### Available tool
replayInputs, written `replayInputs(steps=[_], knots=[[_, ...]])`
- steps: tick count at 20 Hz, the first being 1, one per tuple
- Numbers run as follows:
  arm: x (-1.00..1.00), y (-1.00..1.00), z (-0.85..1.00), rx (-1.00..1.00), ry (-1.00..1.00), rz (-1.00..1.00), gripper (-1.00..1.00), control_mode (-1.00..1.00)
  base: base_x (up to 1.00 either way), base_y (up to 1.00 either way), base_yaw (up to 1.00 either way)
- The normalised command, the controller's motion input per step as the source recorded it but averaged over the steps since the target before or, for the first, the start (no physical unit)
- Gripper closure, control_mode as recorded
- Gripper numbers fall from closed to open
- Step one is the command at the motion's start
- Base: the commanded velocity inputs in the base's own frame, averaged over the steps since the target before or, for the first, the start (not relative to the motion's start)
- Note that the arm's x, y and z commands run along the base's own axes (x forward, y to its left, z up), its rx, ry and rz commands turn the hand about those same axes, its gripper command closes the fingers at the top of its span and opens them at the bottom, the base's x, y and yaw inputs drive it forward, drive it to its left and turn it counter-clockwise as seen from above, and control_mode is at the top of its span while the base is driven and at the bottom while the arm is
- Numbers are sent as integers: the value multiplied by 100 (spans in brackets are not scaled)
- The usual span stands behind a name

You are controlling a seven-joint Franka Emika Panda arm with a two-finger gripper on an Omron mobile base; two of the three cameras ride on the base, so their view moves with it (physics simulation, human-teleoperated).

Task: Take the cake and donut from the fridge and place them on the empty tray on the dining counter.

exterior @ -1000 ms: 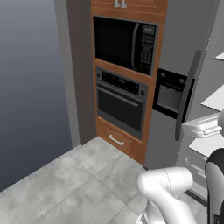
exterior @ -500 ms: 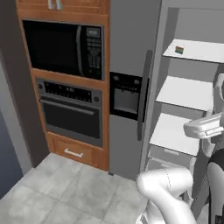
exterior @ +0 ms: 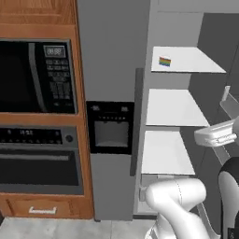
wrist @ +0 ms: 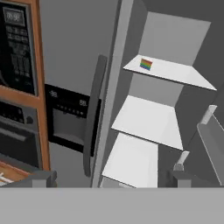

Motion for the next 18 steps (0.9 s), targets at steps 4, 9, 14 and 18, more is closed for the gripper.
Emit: replayInputs(steps=[4, 9, 14, 18], knots=[[0, 0, 0, 0, 0, 0, -100, 100, 57, 24, -59], [0, 0, 0, 0, 0, 0, -100, 100, 26, 2, -46], [0, 0, 0, 0, 0, 0, -100, 100, 75, 19, -26], [0, 0, 0, 0, 0, 0, -100, 100, 99, 3, -9]])
